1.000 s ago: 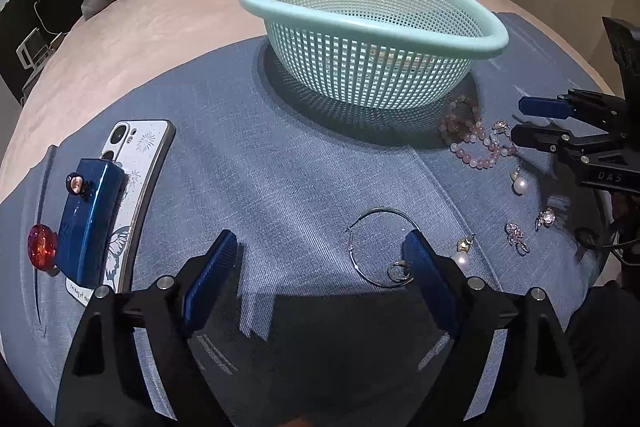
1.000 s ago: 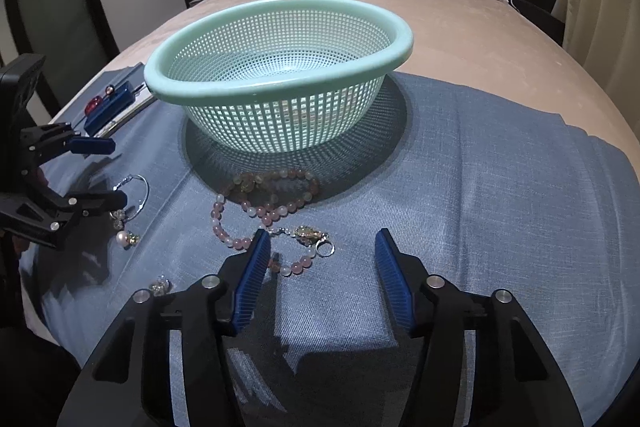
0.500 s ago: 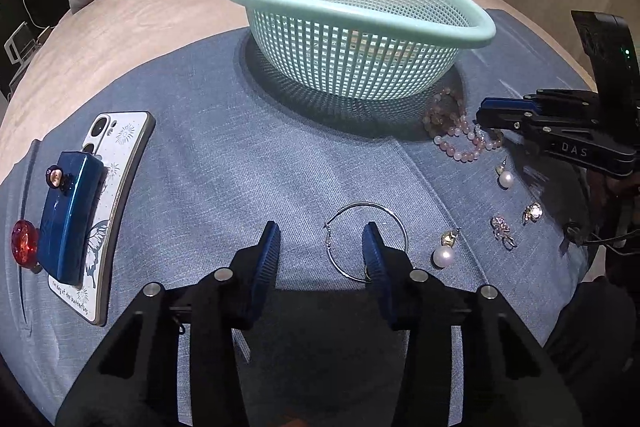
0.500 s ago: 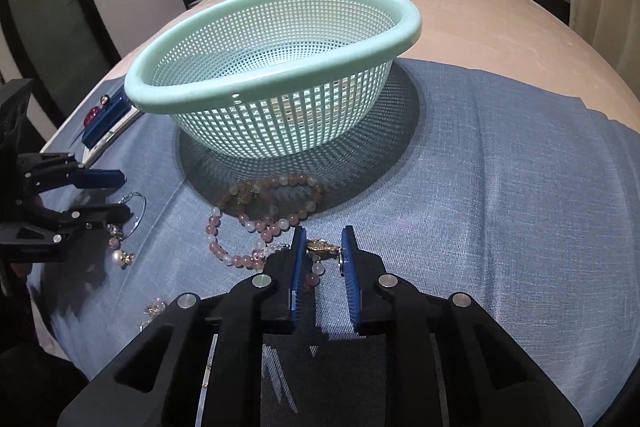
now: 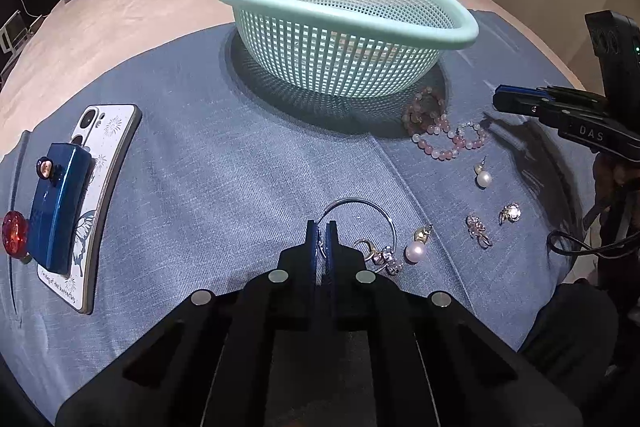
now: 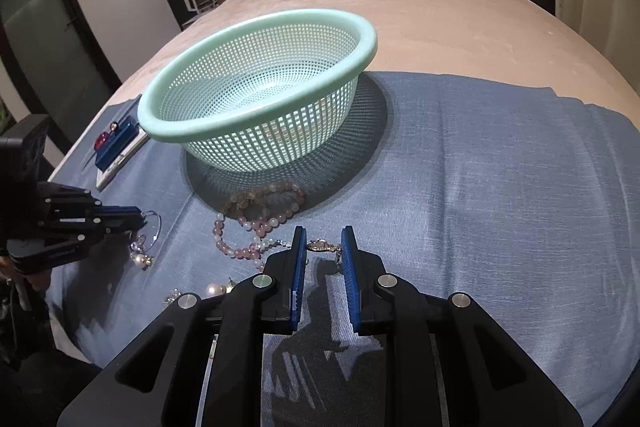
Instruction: Organize jewelry
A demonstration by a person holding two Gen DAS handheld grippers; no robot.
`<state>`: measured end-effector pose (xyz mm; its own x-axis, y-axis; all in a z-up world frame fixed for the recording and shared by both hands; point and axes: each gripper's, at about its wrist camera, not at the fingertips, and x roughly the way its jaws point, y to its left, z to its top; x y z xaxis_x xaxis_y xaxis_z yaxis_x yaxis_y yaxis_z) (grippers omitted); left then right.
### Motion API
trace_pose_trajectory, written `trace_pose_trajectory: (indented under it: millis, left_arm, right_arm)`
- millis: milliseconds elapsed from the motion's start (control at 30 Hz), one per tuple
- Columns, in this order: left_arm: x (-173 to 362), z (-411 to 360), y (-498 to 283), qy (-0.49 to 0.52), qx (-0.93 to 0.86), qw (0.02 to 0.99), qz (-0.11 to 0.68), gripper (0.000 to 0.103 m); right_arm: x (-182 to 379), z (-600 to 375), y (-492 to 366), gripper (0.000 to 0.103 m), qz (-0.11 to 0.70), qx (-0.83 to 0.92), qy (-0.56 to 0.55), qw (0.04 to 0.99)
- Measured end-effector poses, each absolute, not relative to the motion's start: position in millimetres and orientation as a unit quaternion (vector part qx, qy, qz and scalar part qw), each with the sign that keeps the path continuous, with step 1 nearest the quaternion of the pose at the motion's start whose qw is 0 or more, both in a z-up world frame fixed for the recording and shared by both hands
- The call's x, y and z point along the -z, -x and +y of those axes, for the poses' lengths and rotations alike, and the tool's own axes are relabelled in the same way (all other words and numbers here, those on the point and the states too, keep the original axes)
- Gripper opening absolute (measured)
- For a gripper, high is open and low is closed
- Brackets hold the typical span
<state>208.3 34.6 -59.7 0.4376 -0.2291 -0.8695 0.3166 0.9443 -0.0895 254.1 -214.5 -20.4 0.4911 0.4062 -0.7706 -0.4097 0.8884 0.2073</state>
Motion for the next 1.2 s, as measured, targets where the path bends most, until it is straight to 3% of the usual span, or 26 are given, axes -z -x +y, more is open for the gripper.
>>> trace_pose_trajectory:
  millis: [633,967,1100,1200]
  left_arm:
    - [-18,24,-199,-0.071,0.154,0.873,0.458,0.004]
    - [-85,31,-170,-0.086,0.155,0.909,0.377,0.004]
    - [-51,29,-196,-0.092,0.134,0.887,0.431,0.004]
    - [-55,34,-193,-0.069,0.139,0.894,0.419,0.004]
  right_arm:
    - [-47,-223,-232,0.017,0.394,-0.246,0.01,0.886]
    - [-69,-223,-223,0.017,0.371,-0.255,0.013,0.893]
    - [-66,-226,-224,0.017,0.376,-0.252,0.009,0.892]
    - [-66,-226,-223,0.017,0.377,-0.253,0.011,0.891]
